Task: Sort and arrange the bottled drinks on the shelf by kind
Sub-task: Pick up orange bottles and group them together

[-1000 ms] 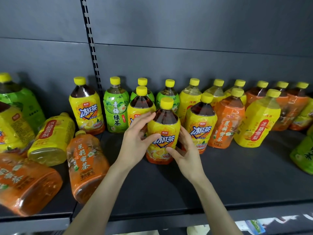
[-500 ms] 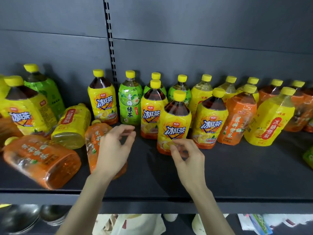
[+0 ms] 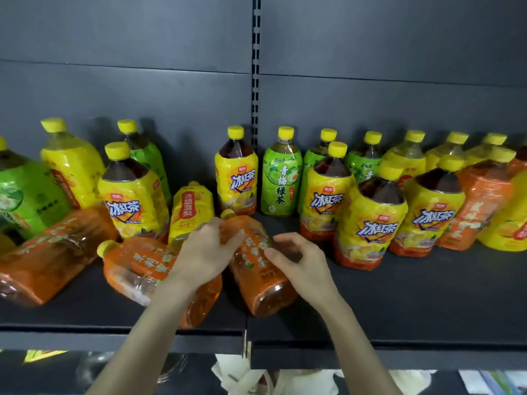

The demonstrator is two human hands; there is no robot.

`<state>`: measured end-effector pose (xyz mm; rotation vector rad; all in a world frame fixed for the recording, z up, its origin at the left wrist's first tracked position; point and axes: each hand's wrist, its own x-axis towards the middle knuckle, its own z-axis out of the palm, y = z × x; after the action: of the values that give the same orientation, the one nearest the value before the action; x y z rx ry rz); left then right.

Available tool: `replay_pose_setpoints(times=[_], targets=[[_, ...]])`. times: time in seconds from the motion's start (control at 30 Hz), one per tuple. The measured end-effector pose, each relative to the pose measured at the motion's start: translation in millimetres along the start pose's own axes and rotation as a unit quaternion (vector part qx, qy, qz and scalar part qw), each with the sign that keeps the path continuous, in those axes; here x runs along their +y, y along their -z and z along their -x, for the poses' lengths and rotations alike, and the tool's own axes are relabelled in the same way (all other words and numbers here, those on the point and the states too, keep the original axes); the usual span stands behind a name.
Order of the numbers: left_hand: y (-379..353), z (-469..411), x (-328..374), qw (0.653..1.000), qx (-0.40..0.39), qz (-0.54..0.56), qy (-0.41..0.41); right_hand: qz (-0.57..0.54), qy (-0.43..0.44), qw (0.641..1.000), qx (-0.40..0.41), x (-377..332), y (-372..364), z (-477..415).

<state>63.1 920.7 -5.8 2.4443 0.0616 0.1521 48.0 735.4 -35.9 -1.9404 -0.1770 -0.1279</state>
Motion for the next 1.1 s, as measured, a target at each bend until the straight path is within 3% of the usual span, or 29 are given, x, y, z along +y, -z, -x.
replay_pose_setpoints(times=[0.1, 0.23, 0.47, 0.57, 0.77, 1.1], targets=[[7, -17, -5, 0.998, -0.036, -0.052, -0.004, 0.001, -0.077, 0.996, -0.044, 0, -9, -3], [6, -27, -7, 0.994, -0.072, -0.076, -0.013, -0.079, -0.165, 0.981, -0.071, 1, -11, -3], [2, -24, -10, 0.997, -0.062, -0.035, -0.033, -0.200, -0.105, 0.973, -0.040, 10, -9, 11], [2, -26, -10, 0.993, -0.086, 0.046, -0.060, -0.235, -0.069, 0.969, -0.009, 16, -8, 19], [5, -36, 9, 0.948, -0.070, 0.276, -0.141, -0.183, 0.012, 0.983, 0.028, 16, 2, 6], [-6, -51, 38, 0.906, -0.107, 0.324, -0.251, -0.099, 0.051, 0.990, 0.086, 32, 6, -18]])
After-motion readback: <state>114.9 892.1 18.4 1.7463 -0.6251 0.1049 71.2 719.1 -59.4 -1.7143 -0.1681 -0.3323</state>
